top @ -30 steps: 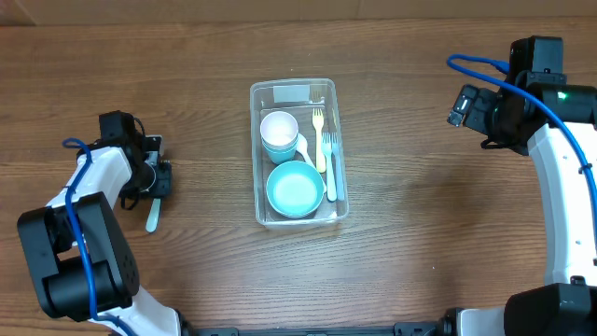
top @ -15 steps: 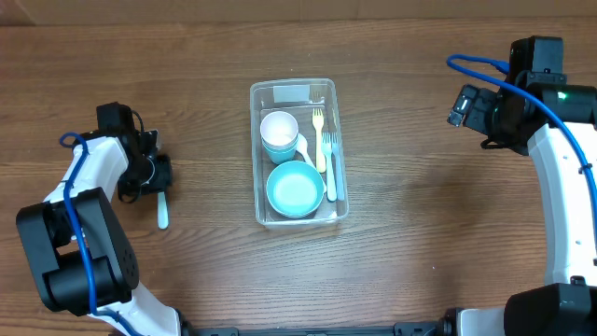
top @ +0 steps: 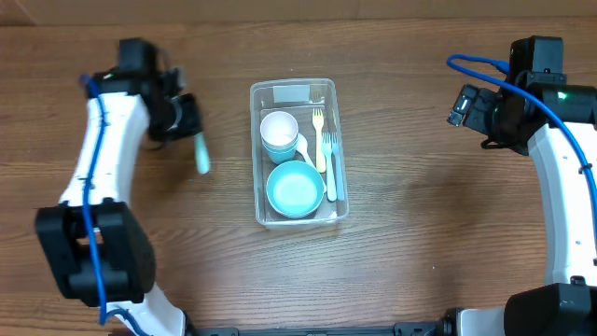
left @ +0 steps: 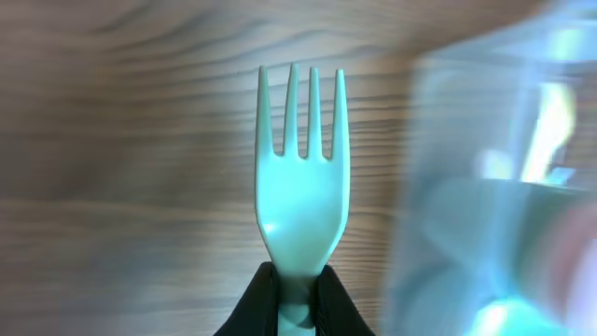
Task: Pack container
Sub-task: 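Carry the fork into the container beside the other cutlery, release, then withdraw the left gripper up and to the left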
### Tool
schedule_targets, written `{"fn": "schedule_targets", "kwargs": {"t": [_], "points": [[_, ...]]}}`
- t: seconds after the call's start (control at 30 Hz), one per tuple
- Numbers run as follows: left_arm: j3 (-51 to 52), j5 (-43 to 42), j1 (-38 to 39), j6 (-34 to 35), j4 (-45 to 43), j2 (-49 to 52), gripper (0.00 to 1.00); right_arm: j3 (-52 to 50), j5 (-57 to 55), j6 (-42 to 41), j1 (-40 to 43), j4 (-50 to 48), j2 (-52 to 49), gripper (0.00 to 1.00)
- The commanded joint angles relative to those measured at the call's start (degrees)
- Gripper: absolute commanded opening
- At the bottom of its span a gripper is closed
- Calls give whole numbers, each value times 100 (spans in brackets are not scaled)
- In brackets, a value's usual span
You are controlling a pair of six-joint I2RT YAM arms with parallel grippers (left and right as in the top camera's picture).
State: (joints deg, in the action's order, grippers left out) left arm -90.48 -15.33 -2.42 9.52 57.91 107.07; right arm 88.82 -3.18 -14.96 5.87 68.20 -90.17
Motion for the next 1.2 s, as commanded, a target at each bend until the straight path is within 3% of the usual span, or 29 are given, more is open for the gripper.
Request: {"fn": "schedule_targets", "kwargs": {"t": [0.0,0.37,0.47,0.63,0.67,0.7,0.73,0.77,0.83,1.0,1.17], "points": [[-590,-234,763,780,-7,39,9,87,-20,-7,4,-17,37,100],[-1084,-184,2653,2085,-804,46,10,87,-20,-7,4,-17,37,100],[-1084,304,3027,2566,-1003,46,13,87,-20,-9,4,-17,37,100],[-1082,481,3213,2588,-1021,46,16,87,-20,-9,4,-17,37,100],[-1082,481,3213,2588,-1023,46,26,87,-20,-7,4,-17,37,100],[-1082,481,3211,2586,-1054,46,45,87,-20,-9,4,-17,37,100],[-1082,481,3211,2581,-1102,46,55,87,-20,-7,4,-17,37,100],[-1084,450,3193,2583,-1191,46,78,87,-20,-9,4,-17,37,100],[-1097,317,3121,2586,-1344,39,100,87,-20,-9,4,-17,37,100],[-1370,-120,2597,2581,-1373,-39,100,87,-20,-9,4,-17,37,100],[-1620,-227,1508,2472,-1176,-372,100,87,-20,-9,4,-17,37,100]]}}
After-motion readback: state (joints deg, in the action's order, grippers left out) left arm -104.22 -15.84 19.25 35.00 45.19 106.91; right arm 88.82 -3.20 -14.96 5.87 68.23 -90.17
